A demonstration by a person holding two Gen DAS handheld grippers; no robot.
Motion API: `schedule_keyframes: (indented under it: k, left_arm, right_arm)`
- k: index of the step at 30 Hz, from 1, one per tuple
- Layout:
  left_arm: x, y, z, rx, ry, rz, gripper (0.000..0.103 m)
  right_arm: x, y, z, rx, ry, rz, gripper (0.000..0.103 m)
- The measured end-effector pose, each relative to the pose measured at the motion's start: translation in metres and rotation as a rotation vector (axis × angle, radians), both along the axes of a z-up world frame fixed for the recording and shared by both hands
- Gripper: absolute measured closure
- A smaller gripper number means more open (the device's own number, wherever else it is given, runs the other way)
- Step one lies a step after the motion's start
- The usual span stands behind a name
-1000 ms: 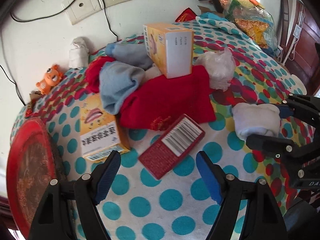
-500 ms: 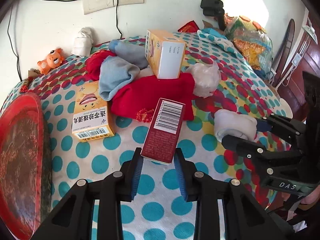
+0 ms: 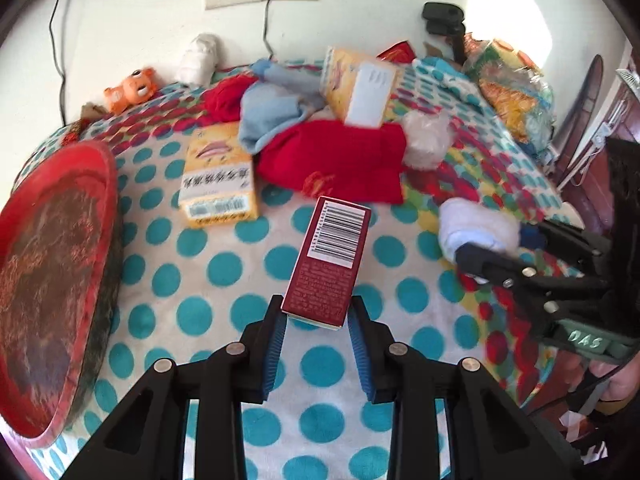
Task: Organize objects
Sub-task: 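Grasp the small dark-red barcode box with the left gripper while the right gripper holds the sock, then carry the dark-red box into the red tray and open the left gripper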
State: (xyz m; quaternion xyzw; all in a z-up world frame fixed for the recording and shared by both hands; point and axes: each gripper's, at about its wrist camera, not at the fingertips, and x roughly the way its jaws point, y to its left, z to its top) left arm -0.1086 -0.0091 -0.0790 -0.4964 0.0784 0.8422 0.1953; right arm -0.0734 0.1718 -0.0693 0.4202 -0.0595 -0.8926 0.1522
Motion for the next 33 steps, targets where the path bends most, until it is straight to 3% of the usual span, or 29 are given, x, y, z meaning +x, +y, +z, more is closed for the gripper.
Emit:
schedule_keyframes:
  k: [4,8,12,17,19,20,33]
  left_arm:
    - [-0.003,-0.003,-0.005,0.027,-0.035,0.020,0.069]
    - [-0.011,0.000,-0.002,0.005,-0.039,0.026,0.054]
    - [-0.019,0.006,0.000,-0.042,-0.024,0.014,0.052]
    - [-0.023,0.015,-0.004,-0.030,-0.015,-0.003,0.052]
    - [-0.024,0.018,-0.007,-0.026,-0.031,-0.005,0.058]
    - [-0.025,0.020,-0.009,-0.037,-0.033,-0.002,0.073]
    - [-0.023,-0.007,0.006,-0.064,-0.006,0.090,0.073]
  right_arm:
    - [0.000,0.000,-0.002,-0.008,-0.008,0.006,0.051]
    - [-0.001,0.000,-0.003,-0.011,-0.015,0.010,0.051]
    - [-0.001,0.002,-0.003,-0.006,-0.006,0.006,0.051]
    - [-0.002,0.003,-0.004,-0.011,-0.006,0.004,0.051]
    - [-0.002,0.003,-0.004,-0.013,-0.007,0.001,0.051]
    - [-0.001,0.003,-0.004,-0.018,-0.009,-0.001,0.051]
    - [0.002,0.004,-0.003,0.007,-0.010,-0.024,0.051]
